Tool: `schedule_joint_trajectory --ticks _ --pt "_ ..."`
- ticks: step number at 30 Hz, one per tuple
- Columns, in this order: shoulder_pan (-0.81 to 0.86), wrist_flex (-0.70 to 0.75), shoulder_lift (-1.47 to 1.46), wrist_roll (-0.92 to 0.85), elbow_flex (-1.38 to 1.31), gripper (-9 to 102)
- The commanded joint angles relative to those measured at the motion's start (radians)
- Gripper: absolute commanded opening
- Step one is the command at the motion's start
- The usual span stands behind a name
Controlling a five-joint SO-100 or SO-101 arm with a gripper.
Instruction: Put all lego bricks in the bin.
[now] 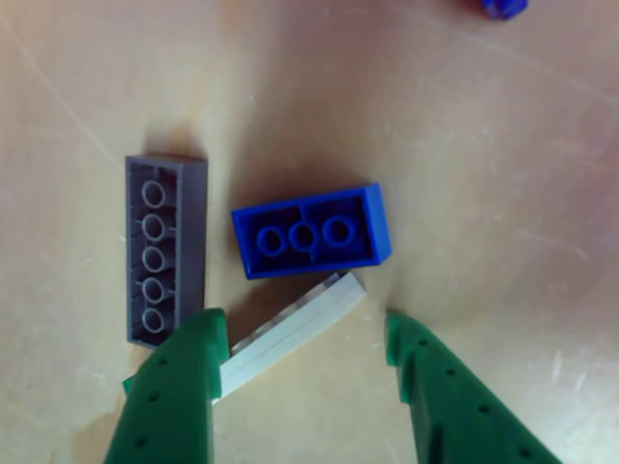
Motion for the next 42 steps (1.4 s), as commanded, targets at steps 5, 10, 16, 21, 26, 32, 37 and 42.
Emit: schedule_joint_trajectory --ticks 5,10,16,21,26,32,37,42 --pt "-0.006 0.04 -0.049 -0.017 -0.175 10" --pt "-0.049 0.098 -0.071 -0.044 -0.213 7" --pt "-0.075 0.146 -0.055 -0.095 -0.207 0" --pt "-0.037 0.147 0.336 -0.071 0.014 0" --pt "-0.143 0.183 0.989 -0.23 0.318 0" --pt "-0.512 0.371 0.923 -0.144 0.107 0" --pt "-0.703 0.454 0.563 -0.11 -0.221 0" --pt "-0.753 0.483 0.407 -0.141 -0.225 8"
